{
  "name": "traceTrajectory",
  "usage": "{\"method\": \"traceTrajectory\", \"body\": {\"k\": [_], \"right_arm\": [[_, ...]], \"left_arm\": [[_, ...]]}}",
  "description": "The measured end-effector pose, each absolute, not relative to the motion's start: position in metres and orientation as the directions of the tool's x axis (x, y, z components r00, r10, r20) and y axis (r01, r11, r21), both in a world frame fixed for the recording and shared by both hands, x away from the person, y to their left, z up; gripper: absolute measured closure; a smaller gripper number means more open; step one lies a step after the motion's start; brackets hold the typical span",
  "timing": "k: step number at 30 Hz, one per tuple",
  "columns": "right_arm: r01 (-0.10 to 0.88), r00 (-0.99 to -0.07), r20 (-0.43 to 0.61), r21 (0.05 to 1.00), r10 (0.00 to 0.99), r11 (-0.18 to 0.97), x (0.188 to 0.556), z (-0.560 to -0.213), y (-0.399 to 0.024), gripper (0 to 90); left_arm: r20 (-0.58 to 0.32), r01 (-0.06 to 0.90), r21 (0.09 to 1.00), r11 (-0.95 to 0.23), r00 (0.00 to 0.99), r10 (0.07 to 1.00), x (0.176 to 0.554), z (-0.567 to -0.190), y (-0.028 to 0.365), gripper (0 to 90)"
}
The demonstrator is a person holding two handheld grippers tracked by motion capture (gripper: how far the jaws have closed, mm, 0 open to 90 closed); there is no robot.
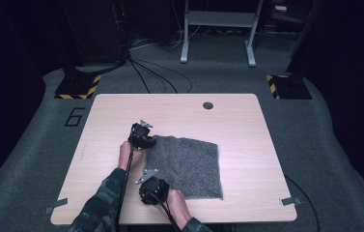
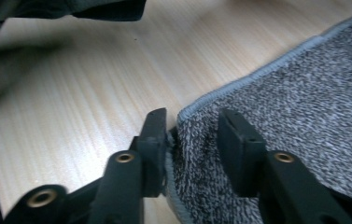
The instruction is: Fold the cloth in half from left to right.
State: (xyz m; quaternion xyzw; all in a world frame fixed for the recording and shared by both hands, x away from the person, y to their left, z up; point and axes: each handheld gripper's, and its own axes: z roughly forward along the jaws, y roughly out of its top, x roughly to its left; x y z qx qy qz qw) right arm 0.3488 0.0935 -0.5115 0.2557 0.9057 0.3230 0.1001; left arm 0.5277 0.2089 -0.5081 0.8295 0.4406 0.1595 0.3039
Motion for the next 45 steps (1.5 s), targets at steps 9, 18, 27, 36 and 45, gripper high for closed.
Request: {"method": "traceTrajectory", "body": {"k": [9,18,27,36,45], "right_arm": [[0.426,-0.831,0.021,0.666,0.556,0.612,0.35,-0.514,0.084,80.9],[0.445,-0.824,0.06,0.684,0.564,0.578,0.35,-0.511,0.071,82.3],[0.428,-0.825,0.076,0.732,0.56,0.531,0.347,-0.493,0.064,82.4],[0.409,-0.829,0.075,0.757,0.555,0.51,0.346,-0.479,0.062,82.7],[0.37,-0.834,0.049,0.789,0.549,0.491,0.345,-0.459,0.062,83.2]], "left_arm": [[-0.019,0.623,0.665,-0.413,0.567,0.824,0.524,-0.51,0.21,84.6],[-0.034,0.628,0.667,-0.4,0.563,0.826,0.524,-0.511,0.212,85.6],[-0.017,0.625,0.665,-0.408,0.558,0.829,0.522,-0.502,0.215,85.6],[0.007,0.621,0.663,-0.419,0.555,0.832,0.524,-0.485,0.218,85.5],[0.04,0.614,0.65,-0.448,0.561,0.827,0.525,-0.47,0.216,85.6]]}}
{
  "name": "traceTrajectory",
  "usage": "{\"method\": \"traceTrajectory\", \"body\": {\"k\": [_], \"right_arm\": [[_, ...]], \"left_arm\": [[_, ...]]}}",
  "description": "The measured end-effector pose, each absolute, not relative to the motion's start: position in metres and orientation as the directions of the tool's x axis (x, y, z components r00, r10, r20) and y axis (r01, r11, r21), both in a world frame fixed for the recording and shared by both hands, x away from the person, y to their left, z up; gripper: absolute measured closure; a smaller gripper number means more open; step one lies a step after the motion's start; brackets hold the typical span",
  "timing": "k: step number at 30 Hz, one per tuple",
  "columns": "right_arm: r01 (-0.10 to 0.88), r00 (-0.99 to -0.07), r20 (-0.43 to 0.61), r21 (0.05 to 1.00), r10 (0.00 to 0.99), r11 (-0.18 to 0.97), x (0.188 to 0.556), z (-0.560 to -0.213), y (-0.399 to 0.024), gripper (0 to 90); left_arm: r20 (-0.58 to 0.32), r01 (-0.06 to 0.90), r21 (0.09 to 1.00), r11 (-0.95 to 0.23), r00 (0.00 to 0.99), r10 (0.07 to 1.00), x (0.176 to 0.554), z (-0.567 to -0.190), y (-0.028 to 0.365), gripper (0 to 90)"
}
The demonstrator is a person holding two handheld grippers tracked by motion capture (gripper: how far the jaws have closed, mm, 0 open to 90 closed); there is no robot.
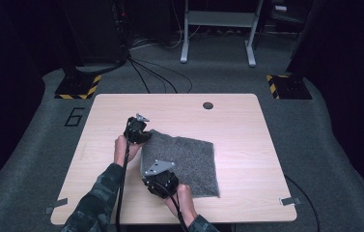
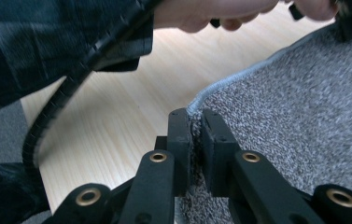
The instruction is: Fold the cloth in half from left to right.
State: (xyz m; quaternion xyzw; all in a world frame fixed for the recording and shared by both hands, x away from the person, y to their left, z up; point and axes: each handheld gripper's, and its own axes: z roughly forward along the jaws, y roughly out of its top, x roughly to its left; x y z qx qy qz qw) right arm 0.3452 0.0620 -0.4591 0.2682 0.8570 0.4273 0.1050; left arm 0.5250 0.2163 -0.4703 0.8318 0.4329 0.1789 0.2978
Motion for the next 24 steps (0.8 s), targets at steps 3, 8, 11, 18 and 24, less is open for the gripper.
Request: {"method": "traceTrajectory", "body": {"k": [3,8,11,18,24], "right_arm": [[0.373,-0.831,0.06,0.797,0.552,0.475,0.346,-0.455,0.063,83.2],[0.354,-0.839,0.052,0.81,0.542,0.469,0.344,-0.448,0.068,83.3],[0.349,-0.841,0.052,0.813,0.539,0.466,0.344,-0.445,0.071,83.4],[0.339,-0.84,0.05,0.826,0.541,0.45,0.343,-0.435,0.072,83.5],[0.324,-0.843,0.057,0.847,0.535,0.42,0.343,-0.425,0.071,83.5]], "left_arm": [[0.035,0.616,0.65,-0.445,0.56,0.828,0.526,-0.466,0.217,85.6],[0.07,0.597,0.658,-0.46,0.56,0.826,0.527,-0.454,0.216,85.6],[0.073,0.601,0.65,-0.465,0.56,0.825,0.528,-0.449,0.216,85.6],[0.09,0.596,0.652,-0.469,0.554,0.828,0.534,-0.43,0.218,85.6],[0.133,0.588,0.64,-0.495,0.549,0.825,0.536,-0.414,0.219,85.5]]}}
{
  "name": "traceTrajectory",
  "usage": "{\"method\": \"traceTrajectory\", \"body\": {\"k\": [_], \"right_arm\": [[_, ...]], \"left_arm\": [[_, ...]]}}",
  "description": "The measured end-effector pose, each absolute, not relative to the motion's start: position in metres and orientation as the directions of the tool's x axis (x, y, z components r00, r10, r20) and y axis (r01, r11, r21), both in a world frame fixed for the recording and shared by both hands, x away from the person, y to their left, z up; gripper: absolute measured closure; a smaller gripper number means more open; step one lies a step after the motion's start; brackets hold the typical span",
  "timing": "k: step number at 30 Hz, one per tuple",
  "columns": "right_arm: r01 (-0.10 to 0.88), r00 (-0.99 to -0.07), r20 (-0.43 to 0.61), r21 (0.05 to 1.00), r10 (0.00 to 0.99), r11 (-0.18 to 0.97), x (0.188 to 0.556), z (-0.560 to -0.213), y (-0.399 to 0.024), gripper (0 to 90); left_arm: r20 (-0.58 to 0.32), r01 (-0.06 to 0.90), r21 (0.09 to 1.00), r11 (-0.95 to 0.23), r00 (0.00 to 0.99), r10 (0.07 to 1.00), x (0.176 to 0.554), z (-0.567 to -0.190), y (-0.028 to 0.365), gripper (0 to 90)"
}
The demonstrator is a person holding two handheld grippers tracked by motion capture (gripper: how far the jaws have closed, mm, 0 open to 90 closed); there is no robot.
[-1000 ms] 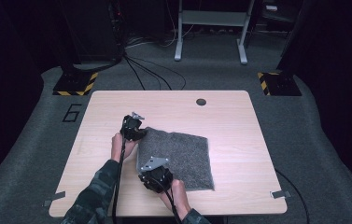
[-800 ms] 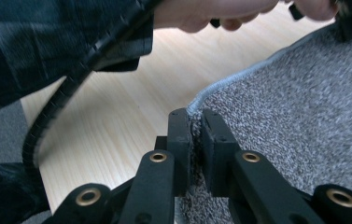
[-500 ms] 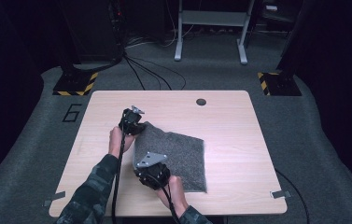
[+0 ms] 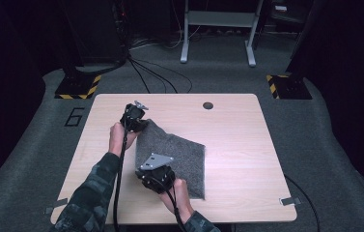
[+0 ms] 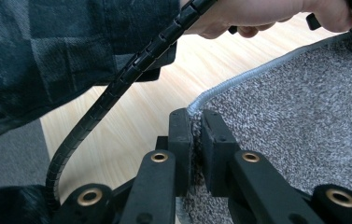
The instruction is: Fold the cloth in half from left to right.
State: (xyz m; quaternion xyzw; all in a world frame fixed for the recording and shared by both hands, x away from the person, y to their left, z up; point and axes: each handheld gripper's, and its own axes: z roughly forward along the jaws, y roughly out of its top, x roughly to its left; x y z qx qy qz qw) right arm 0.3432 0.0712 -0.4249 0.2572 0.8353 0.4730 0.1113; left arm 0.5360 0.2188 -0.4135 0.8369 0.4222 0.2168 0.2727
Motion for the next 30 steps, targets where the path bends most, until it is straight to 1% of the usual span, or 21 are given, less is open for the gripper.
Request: {"method": "traceTrajectory", "body": {"k": [3,7,10,16,26,30], "right_arm": [[0.304,-0.848,0.048,0.86,0.529,0.41,0.341,-0.418,0.073,83.5],[0.307,-0.845,0.055,0.865,0.531,0.398,0.336,-0.417,0.067,83.4],[0.319,-0.835,0.057,0.86,0.547,0.398,0.332,-0.424,0.055,83.5],[0.355,-0.812,0.077,0.852,0.579,0.385,0.329,-0.44,0.033,83.5],[0.399,-0.778,0.074,0.825,0.624,0.4,0.319,-0.456,0.009,83.3],[0.433,-0.757,0.094,0.814,0.647,0.388,0.318,-0.466,-0.004,83.4]], "left_arm": [[0.134,0.587,0.644,-0.49,0.545,0.828,0.537,-0.402,0.22,85.5],[0.182,0.576,0.615,-0.539,0.561,0.808,0.535,-0.395,0.212,85.4],[0.187,0.57,0.592,-0.57,0.591,0.785,0.539,-0.402,0.195,85.1],[0.185,0.564,0.576,-0.592,0.615,0.766,0.543,-0.412,0.175,85.0],[0.176,0.522,0.582,-0.623,0.667,0.724,0.544,-0.423,0.134,84.7],[0.181,0.508,0.584,-0.634,0.68,0.711,0.544,-0.429,0.118,84.4]]}}
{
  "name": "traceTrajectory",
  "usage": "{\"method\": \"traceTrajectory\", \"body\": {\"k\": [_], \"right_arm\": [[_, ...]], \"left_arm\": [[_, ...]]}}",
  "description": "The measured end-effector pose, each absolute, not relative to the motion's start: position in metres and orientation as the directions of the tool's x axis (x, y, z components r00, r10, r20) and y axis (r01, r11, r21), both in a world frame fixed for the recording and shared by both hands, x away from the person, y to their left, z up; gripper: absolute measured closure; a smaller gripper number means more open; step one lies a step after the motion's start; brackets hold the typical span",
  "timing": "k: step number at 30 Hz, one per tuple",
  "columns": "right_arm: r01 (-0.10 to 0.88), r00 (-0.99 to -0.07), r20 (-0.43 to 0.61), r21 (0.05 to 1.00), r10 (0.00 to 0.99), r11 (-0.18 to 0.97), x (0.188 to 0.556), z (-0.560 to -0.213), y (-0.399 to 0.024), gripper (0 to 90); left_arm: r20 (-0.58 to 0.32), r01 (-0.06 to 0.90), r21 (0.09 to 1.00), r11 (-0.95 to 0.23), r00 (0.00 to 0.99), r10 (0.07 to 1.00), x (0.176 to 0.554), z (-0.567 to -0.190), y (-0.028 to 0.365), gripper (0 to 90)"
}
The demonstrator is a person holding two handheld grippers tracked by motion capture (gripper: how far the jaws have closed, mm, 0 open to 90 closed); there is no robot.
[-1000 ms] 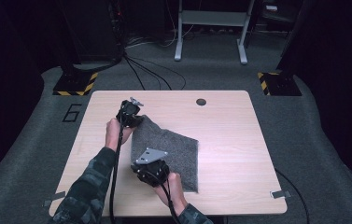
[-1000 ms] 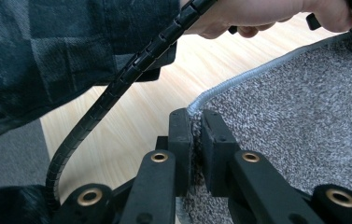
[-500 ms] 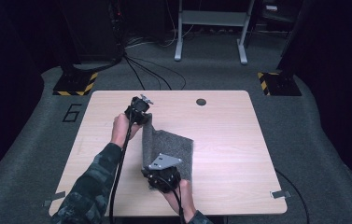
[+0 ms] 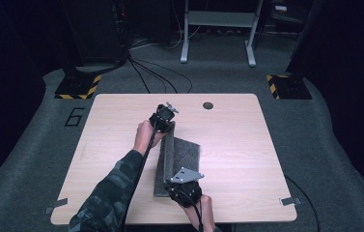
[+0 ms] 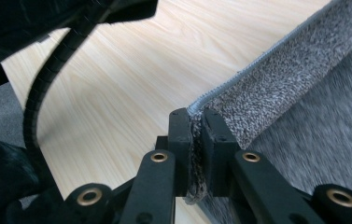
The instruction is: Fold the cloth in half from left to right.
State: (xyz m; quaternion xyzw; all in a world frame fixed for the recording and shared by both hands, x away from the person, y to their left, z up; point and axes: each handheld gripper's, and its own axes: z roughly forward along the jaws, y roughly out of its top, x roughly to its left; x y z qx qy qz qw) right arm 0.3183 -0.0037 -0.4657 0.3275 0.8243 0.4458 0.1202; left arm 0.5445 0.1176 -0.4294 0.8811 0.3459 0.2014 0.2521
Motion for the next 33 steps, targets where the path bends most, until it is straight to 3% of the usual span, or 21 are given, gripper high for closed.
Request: {"method": "traceTrajectory", "body": {"k": [15,33], "right_arm": [[0.517,-0.706,0.124,0.763,0.698,0.388,0.319,-0.492,-0.033,83.4],[0.535,-0.665,0.115,0.762,0.738,0.364,0.315,-0.496,-0.059,83.1]], "left_arm": [[0.202,0.475,0.556,-0.682,0.719,0.666,0.546,-0.455,0.075,84.2],[0.182,0.483,0.548,-0.683,0.727,0.662,0.55,-0.461,0.055,83.9]]}}
